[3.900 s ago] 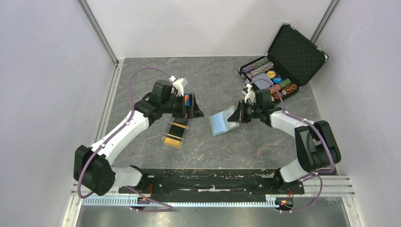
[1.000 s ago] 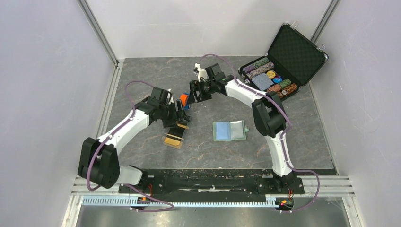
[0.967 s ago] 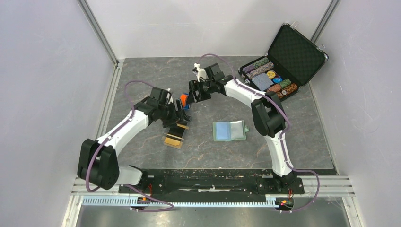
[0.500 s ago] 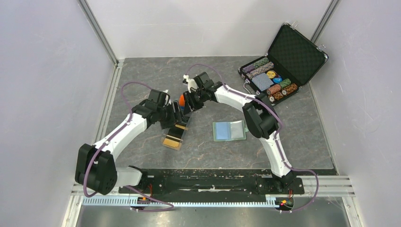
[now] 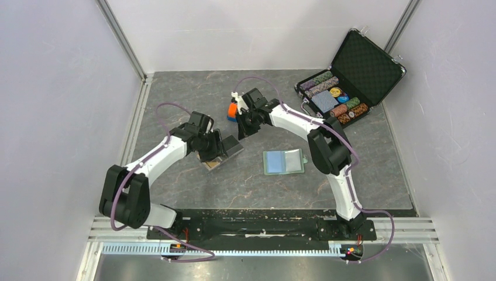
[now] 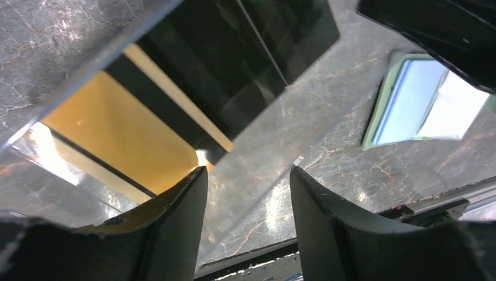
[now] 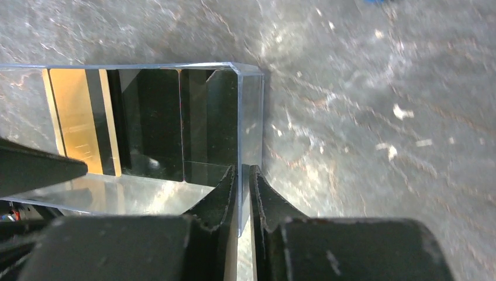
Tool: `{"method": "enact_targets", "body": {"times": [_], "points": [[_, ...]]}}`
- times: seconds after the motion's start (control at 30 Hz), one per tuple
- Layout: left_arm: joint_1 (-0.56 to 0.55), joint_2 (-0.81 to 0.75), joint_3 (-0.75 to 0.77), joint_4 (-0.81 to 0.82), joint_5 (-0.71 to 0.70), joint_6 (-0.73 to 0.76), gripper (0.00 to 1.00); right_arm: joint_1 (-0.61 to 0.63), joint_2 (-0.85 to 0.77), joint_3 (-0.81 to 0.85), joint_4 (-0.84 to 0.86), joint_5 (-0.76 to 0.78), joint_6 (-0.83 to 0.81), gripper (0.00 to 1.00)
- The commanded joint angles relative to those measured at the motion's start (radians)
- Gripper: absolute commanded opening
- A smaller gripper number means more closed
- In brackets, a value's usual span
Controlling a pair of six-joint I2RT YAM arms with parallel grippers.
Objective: Put the credit cards into the card holder
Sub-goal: Pick up the credit card from the storage box.
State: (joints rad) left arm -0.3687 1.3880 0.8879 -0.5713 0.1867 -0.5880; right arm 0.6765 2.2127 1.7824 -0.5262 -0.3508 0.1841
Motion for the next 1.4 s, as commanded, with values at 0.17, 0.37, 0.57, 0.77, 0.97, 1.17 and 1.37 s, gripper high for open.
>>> {"method": "enact_targets", "body": {"times": [0.17,0.37,0.57,0.77,0.97,1.17,1.37], "points": [[-0.004,0.071,0.04,0.017,-0.003,0.088,0.54,-0.003,-0.175,-0.149,-0.013,-0.038,0.101,0.12],[-0.003,0.108,0.054,0.007,-0.031,0.126,0.53,-0.003,-0.248,-0.296,0.083,-0.175,0.189,0.27],[-0.003,0.156,0.079,0.008,-0.048,0.147,0.53,-0.003,-0.273,-0.383,0.191,-0.282,0.279,0.4],[-0.003,0.231,0.15,-0.008,-0.085,0.191,0.52,-0.002,-0.277,-0.461,0.35,-0.412,0.393,0.46],[-0.004,0.296,0.246,-0.059,-0.125,0.236,0.49,0.005,-0.283,-0.531,0.51,-0.502,0.503,0.51],[-0.003,0.277,0.248,-0.043,-0.103,0.203,0.45,-0.008,-0.262,-0.449,0.414,-0.42,0.405,0.57],[-0.014,0.277,0.226,-0.004,-0.026,0.201,0.35,-0.018,-0.199,-0.32,0.217,-0.338,0.275,0.55]]}}
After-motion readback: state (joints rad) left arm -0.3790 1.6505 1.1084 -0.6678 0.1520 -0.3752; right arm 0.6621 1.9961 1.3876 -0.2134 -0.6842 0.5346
